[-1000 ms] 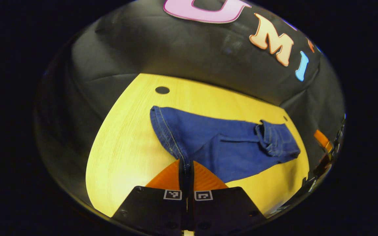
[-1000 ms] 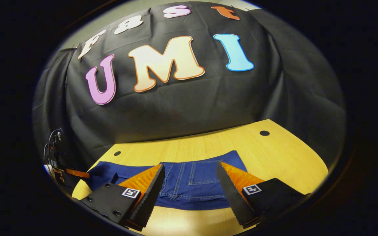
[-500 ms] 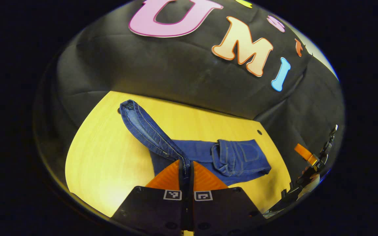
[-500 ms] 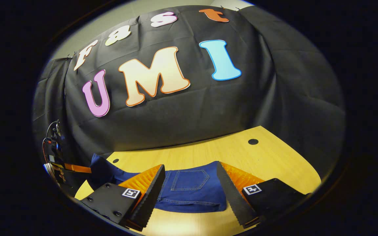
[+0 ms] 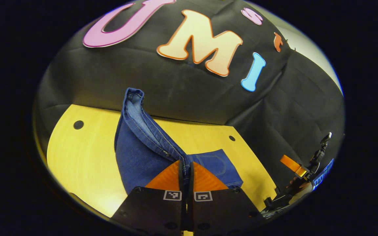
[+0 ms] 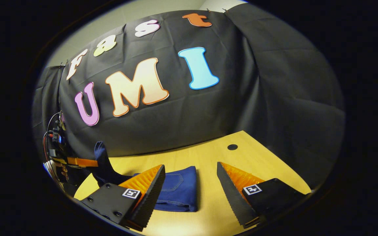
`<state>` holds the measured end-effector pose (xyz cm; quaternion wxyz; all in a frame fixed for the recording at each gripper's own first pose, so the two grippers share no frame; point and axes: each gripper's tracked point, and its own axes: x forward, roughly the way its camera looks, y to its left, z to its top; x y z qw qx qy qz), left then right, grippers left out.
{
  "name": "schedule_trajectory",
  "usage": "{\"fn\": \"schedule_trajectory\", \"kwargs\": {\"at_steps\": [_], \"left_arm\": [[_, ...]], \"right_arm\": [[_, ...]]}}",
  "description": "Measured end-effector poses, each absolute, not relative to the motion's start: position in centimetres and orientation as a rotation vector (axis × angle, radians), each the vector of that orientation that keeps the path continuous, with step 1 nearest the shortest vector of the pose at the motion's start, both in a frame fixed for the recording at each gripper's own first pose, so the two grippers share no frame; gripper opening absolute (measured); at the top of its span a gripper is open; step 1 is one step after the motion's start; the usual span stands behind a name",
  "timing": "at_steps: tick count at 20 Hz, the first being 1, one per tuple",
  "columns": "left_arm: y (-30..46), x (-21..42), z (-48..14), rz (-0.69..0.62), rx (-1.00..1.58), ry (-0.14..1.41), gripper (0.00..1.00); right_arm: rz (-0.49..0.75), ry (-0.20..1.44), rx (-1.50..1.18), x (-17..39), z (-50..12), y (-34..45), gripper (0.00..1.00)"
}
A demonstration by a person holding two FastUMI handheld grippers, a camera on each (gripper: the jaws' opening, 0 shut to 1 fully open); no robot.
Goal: Grasp the waist and the cuffs of the jeans and fold them to make the two legs overlap; first hold the waist and fold one-third of the jeans toward the cuffs, then hold the cuffs and fold the remaining one-third in the same direction to finish folding.
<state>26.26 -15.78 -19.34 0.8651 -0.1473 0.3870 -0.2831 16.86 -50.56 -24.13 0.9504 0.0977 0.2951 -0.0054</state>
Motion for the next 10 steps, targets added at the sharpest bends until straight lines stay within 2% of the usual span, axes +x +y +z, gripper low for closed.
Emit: {"fn": "schedule_trajectory", "kwargs": {"at_steps": [6, 10], "left_arm": [[-24.2, 25.4, -21.3, -0.699, -0.313, 0.842, 0.0], [-28.4, 24.3, -25.6, -0.703, -0.269, 0.899, 0.0]], "right_arm": [[-0.052, 0.606, 0.169, 15.5, -23.6, -55.4, 0.98], [-0.073, 0.612, 0.144, 14.7, -23.5, -58.0, 0.98]]}}
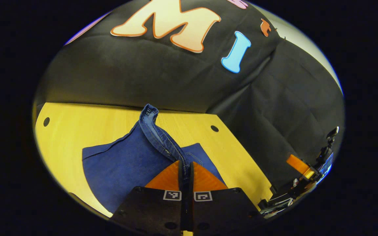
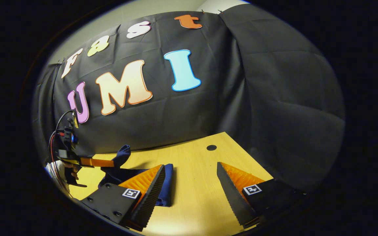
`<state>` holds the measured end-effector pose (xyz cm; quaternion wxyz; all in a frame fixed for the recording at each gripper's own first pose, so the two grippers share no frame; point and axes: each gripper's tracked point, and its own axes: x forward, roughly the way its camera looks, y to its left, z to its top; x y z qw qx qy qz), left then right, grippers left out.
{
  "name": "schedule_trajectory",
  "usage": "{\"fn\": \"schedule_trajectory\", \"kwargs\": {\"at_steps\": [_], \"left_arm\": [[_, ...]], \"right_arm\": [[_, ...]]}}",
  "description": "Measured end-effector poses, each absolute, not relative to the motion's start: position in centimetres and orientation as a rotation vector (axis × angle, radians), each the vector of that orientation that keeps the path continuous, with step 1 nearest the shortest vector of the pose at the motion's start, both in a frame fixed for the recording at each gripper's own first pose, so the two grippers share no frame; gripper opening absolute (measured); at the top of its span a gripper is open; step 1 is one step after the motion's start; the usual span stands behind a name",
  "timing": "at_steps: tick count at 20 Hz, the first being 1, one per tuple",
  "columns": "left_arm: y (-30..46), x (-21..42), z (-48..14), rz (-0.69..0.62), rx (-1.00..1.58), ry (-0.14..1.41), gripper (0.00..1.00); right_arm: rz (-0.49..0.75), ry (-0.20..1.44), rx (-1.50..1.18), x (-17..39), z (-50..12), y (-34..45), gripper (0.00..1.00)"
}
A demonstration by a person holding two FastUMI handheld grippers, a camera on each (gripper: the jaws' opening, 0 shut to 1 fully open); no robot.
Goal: Grasp the waist and the cuffs of the jeans and fold them to make the two legs overlap; first hold the waist and fold one-third of the jeans toward the cuffs, then hold the cuffs and fold the remaining one-third in the same direction to finish folding.
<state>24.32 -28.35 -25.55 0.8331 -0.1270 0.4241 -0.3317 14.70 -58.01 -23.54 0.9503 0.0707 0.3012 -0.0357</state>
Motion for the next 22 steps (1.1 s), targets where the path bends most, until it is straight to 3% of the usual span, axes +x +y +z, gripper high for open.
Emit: {"fn": "schedule_trajectory", "kwargs": {"at_steps": [7, 9, 11, 14, 16, 17, 18, 22], "left_arm": [[-30.1, 22.1, -32.0, -0.609, -0.261, 0.997, 0.0], [-30.3, 22.1, -31.7, -0.59, -0.274, 0.964, 0.0], [-30.8, 21.7, -29.7, -0.611, -0.276, 0.896, 0.08], [-29.1, 20.9, -25.0, -0.612, -0.222, 0.745, 0.92], [-26.3, 20.8, -21.9, -0.558, -0.147, 0.627, 0.94], [-24.2, 20.3, -20.1, -0.524, -0.119, 0.566, 0.89], [-21.8, 19.5, -18.0, -0.486, -0.099, 0.511, 0.95], [-13.8, 17.2, -12.2, -0.355, -0.052, 0.383, 0.94]], "right_arm": [[-0.04, 0.637, 0.132, 14.3, -24.4, -59.3, 0.98], [-0.005, 0.633, 0.137, 14.7, -24.3, -58.6, 0.98], [0.03, 0.618, 0.142, 15.2, -23.7, -57.2, 0.98], [0.078, 0.541, 0.143, 16.3, -21.4, -53.7, 0.98], [0.11, 0.476, 0.14, 16.2, -19.3, -50.5, 0.98], [0.123, 0.438, 0.138, 15.9, -18.0, -48.7, 0.98], [0.135, 0.401, 0.137, 15.7, -16.6, -46.9, 0.98], [0.156, 0.252, 0.143, 13.8, -11.1, -40.7, 0.98]]}}
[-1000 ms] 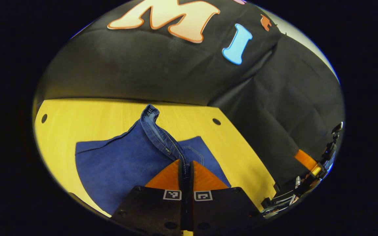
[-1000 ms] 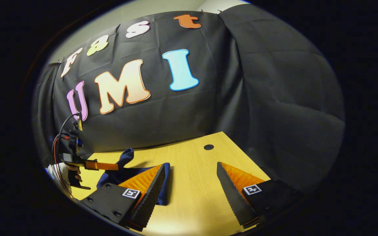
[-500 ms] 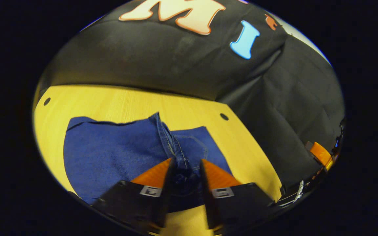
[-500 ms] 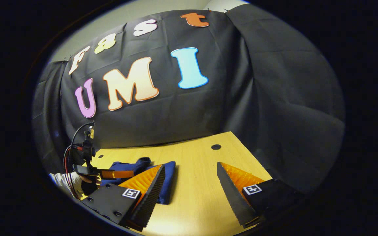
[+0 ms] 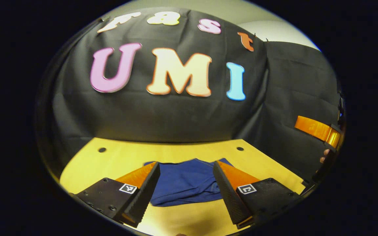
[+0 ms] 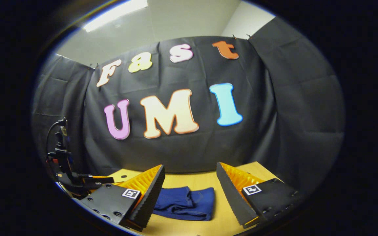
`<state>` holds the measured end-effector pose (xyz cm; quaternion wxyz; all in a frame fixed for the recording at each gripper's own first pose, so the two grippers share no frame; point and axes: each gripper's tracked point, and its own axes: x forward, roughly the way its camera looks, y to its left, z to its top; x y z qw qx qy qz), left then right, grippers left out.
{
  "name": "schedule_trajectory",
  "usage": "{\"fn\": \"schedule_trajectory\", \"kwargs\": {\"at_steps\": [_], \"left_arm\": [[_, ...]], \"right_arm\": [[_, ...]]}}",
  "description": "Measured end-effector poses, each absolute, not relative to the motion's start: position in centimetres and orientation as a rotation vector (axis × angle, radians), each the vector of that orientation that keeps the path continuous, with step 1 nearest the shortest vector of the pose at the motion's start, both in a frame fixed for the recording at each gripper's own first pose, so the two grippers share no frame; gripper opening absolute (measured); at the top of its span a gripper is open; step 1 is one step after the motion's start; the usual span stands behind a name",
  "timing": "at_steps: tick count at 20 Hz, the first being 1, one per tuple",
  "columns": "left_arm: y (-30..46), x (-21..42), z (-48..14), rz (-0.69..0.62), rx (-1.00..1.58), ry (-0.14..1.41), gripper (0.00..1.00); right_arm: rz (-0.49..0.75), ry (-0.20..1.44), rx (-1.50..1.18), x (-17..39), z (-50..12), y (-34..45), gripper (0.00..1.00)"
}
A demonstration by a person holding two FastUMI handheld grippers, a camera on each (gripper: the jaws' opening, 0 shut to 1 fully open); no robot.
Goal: Grasp the waist and the cuffs of the jeans and fold them to make the two legs overlap; first hold the waist and fold one-third of the jeans toward the cuffs, then hold the cuffs and fold the remaining one-third in the same direction to finish folding.
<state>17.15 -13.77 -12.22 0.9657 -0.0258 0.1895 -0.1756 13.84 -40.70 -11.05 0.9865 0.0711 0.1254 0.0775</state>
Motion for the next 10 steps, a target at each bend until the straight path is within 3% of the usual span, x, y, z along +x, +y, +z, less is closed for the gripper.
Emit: {"fn": "schedule_trajectory", "kwargs": {"at_steps": [3, 4, 5, 6, 7, 10], "left_arm": [[-8.7, 15.3, -8.6, -0.288, -0.024, 0.301, 0.95], [-7.4, 14.5, -7.7, -0.273, -0.016, 0.286, 0.95], [-6.5, 14.1, -6.8, -0.263, -0.017, 0.269, 0.92], [-5.7, 13.6, -6.0, -0.254, -0.018, 0.252, 0.94], [-5.0, 13.5, -5.4, -0.245, -0.017, 0.24, 0.95], [-4.1, 12.9, -4.1, -0.226, -0.021, 0.204, 0.95]], "right_arm": [[0.177, 0.191, 0.136, 11.5, -8.8, -36.5, 0.92], [0.185, 0.185, 0.127, 10.8, -8.6, -35.7, 0.97], [0.187, 0.182, 0.122, 10.0, -8.3, -34.8, 0.93], [0.19, 0.178, 0.123, 9.2, -7.9, -34.1, 0.97], [0.187, 0.164, 0.123, 8.6, -7.2, -33.8, 0.93], [0.189, 0.153, 0.12, 7.1, -6.1, -32.6, 0.97]]}}
